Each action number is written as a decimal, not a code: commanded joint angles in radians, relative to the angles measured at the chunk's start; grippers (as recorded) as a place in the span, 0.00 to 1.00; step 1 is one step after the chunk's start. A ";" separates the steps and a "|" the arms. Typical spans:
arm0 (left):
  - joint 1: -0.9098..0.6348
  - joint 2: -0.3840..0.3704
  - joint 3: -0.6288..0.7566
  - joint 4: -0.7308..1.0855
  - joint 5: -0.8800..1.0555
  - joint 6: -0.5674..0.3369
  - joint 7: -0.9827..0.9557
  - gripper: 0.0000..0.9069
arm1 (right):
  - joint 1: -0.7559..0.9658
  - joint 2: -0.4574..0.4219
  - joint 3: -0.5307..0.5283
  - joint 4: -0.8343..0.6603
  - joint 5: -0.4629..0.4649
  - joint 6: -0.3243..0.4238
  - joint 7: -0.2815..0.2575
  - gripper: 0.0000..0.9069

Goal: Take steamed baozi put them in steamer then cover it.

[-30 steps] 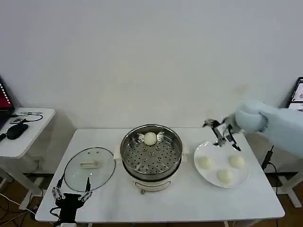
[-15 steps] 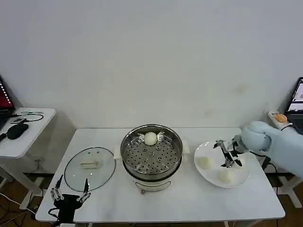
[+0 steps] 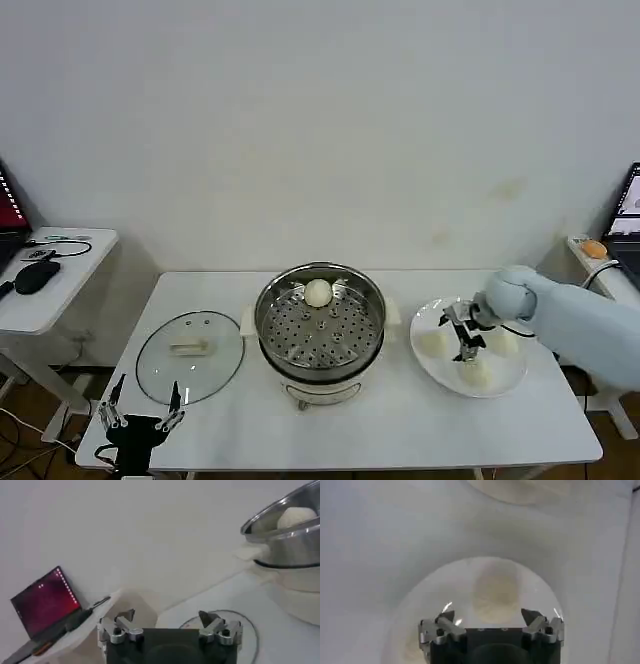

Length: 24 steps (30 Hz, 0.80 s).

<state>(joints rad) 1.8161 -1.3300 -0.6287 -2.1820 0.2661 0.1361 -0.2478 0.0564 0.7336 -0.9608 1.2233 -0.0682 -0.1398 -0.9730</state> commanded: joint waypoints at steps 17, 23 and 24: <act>-0.002 -0.003 -0.001 0.009 0.002 -0.003 -0.006 1.00 | -0.045 0.101 0.045 -0.143 -0.040 0.016 -0.015 0.60; 0.002 -0.004 -0.003 0.004 0.002 -0.004 -0.010 1.00 | -0.039 0.093 0.044 -0.131 -0.036 0.011 -0.022 0.53; 0.002 -0.004 -0.004 0.004 0.001 -0.004 -0.010 1.00 | -0.037 0.091 0.043 -0.129 -0.036 0.011 -0.025 0.53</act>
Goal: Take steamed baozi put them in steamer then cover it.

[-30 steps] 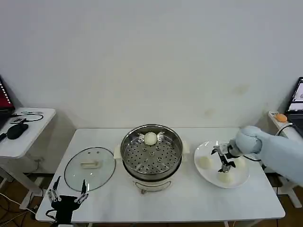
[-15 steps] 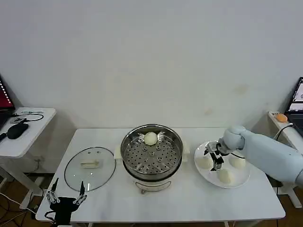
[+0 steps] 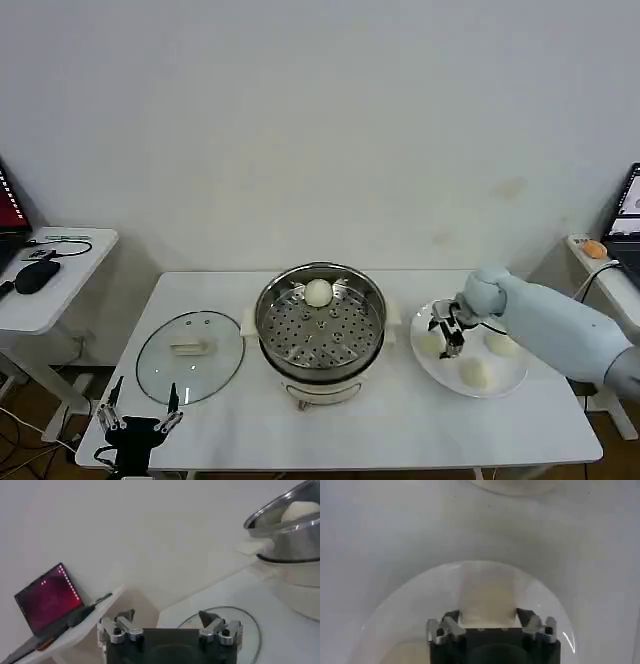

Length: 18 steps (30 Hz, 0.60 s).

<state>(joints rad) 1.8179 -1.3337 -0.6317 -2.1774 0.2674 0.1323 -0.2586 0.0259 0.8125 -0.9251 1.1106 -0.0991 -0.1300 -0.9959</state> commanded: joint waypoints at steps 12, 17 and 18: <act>0.007 0.005 0.005 -0.001 -0.001 -0.005 -0.009 1.00 | 0.181 -0.109 -0.092 0.139 0.065 -0.025 -0.012 0.53; 0.005 0.014 0.010 -0.003 -0.001 -0.005 -0.008 1.00 | 0.311 -0.159 -0.127 0.200 0.158 -0.052 -0.008 0.54; 0.003 0.015 0.011 -0.003 -0.001 -0.005 -0.008 1.00 | 0.356 -0.160 -0.144 0.203 0.171 -0.054 -0.007 0.54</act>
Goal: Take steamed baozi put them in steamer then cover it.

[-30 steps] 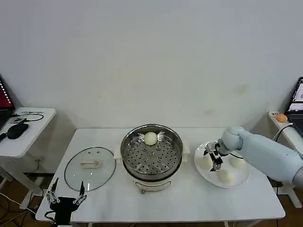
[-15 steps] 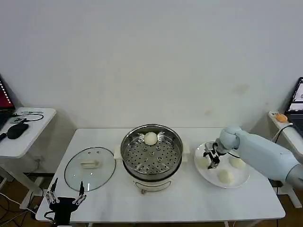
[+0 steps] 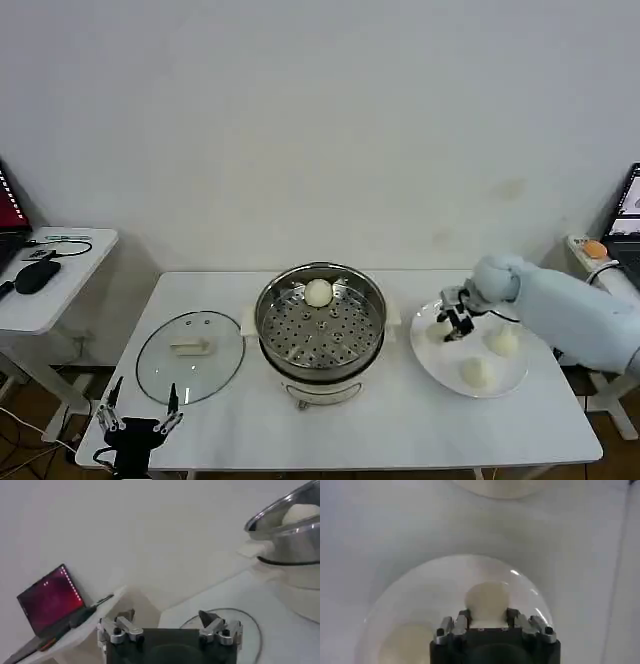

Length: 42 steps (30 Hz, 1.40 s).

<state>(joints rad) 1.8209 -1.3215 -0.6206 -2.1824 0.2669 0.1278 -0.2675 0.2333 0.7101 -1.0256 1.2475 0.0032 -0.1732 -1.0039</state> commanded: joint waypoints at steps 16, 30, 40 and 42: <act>-0.035 0.019 -0.015 0.037 -0.076 -0.007 -0.006 1.00 | 0.471 0.184 -0.232 0.272 0.393 -0.207 0.095 0.56; -0.039 0.009 -0.015 0.020 -0.074 -0.014 -0.009 1.00 | 0.386 0.505 -0.293 0.166 0.571 -0.359 0.215 0.56; -0.043 0.001 -0.016 0.011 -0.073 -0.015 -0.015 1.00 | 0.303 0.611 -0.318 0.057 0.588 -0.407 0.236 0.56; -0.044 -0.001 -0.016 0.010 -0.071 -0.017 -0.016 1.00 | 0.291 0.622 -0.318 0.038 0.577 -0.402 0.229 0.56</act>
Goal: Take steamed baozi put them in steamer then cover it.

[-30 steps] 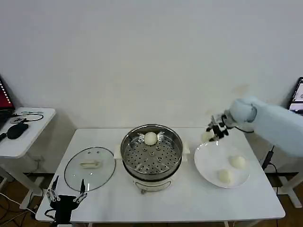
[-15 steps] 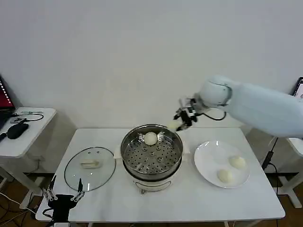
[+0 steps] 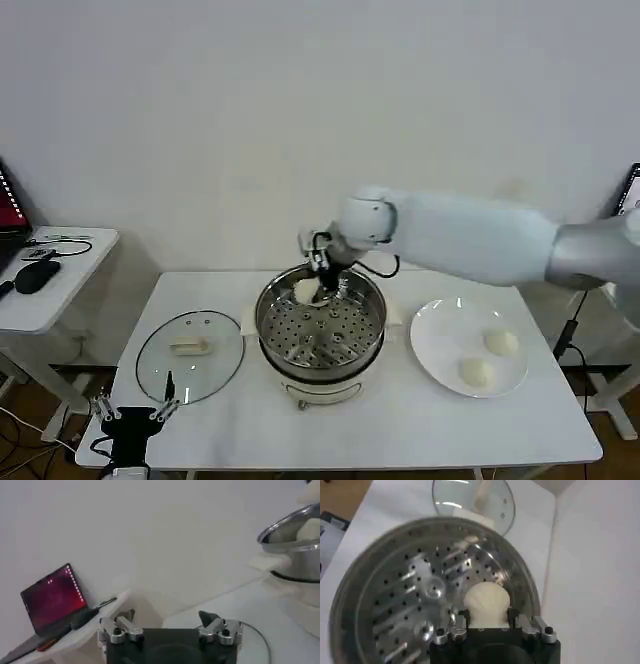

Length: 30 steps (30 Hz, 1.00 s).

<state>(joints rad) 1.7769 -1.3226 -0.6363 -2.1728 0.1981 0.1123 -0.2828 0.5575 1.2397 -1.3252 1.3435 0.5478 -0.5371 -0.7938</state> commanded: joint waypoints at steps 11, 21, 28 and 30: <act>0.005 -0.006 -0.001 0.000 0.000 -0.012 -0.011 1.00 | -0.050 0.126 -0.032 -0.092 0.021 -0.036 0.011 0.56; 0.019 -0.011 -0.002 -0.003 0.007 -0.026 -0.022 1.00 | -0.071 0.140 -0.041 -0.120 -0.023 -0.023 -0.011 1.00; 0.017 -0.011 0.003 -0.003 0.011 -0.027 -0.022 1.00 | -0.053 0.129 -0.034 -0.115 -0.039 -0.009 -0.029 1.00; 0.014 -0.010 0.004 -0.004 0.012 -0.026 -0.020 1.00 | -0.033 0.113 -0.030 -0.097 -0.017 -0.010 -0.029 1.00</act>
<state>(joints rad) 1.7895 -1.3328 -0.6318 -2.1776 0.2096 0.0870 -0.3035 0.5175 1.3504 -1.3523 1.2479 0.5315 -0.5512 -0.8132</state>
